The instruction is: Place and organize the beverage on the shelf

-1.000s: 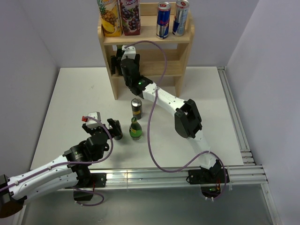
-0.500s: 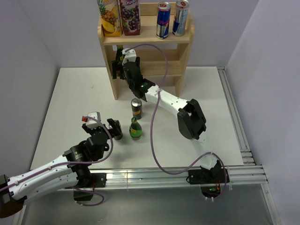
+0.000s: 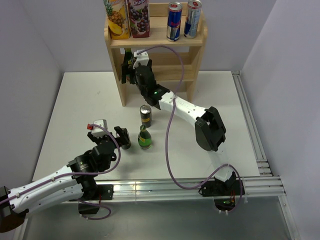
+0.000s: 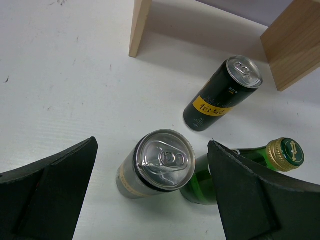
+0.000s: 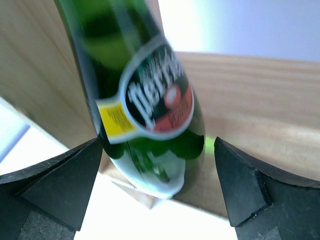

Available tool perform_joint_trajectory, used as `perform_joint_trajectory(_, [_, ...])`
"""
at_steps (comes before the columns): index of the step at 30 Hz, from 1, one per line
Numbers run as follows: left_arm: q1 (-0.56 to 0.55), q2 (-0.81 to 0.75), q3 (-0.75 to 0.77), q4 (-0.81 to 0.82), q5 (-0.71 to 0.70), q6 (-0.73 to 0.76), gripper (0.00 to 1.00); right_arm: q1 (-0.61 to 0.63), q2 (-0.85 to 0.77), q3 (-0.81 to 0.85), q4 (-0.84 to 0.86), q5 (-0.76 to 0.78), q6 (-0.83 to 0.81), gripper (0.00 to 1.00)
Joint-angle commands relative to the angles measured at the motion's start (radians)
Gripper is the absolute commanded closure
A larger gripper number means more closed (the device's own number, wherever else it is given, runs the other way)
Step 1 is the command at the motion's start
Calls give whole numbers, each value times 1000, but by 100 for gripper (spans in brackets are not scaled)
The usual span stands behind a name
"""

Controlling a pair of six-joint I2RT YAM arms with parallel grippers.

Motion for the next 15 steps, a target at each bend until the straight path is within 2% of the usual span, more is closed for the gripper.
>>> perform_joint_trajectory(1, [-7, -3, 7, 14, -16, -12, 1, 10, -88, -40, 44, -16, -9, 0])
perform_joint_trajectory(15, [-7, -5, 5, 19, -19, -9, 1, 50, -202, -181, 70, -13, -17, 0])
